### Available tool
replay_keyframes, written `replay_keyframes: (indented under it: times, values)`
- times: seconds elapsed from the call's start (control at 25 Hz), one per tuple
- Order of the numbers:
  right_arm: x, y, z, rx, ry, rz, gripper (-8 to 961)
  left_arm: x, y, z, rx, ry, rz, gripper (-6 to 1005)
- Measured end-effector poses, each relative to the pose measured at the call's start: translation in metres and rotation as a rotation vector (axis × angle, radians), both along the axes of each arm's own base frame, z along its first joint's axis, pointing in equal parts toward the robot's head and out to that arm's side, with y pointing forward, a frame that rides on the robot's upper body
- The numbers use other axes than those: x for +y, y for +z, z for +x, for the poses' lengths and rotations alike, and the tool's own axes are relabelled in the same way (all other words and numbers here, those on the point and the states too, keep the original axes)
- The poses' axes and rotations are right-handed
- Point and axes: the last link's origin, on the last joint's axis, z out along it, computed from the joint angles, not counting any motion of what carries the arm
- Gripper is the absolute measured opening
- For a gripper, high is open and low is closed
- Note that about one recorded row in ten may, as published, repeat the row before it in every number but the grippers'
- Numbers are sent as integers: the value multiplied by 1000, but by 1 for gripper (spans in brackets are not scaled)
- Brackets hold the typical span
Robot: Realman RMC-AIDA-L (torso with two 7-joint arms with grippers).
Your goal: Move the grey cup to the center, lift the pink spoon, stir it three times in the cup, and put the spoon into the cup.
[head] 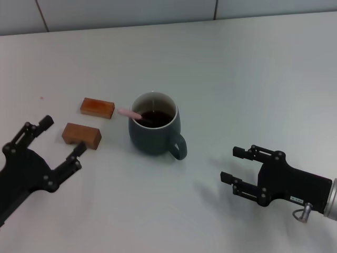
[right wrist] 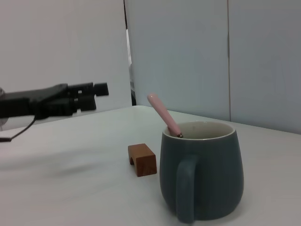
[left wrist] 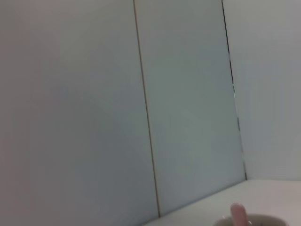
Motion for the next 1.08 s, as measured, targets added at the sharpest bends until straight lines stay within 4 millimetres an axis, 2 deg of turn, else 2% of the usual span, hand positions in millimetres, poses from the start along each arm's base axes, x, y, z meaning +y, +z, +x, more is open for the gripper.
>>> replay_keyframes:
  times: [0.08,0.56,1.08]
  values:
    - [0,0,0,0,0,0,657,-1,-2,0,2,3,-7,818]
    - [1,1,1,2,-6,9,657,-7,-12,-8,55,7,-122,813]
    - [3,1,-1,2,3,3,657,-2,-16,-7,69,1,-177,813]
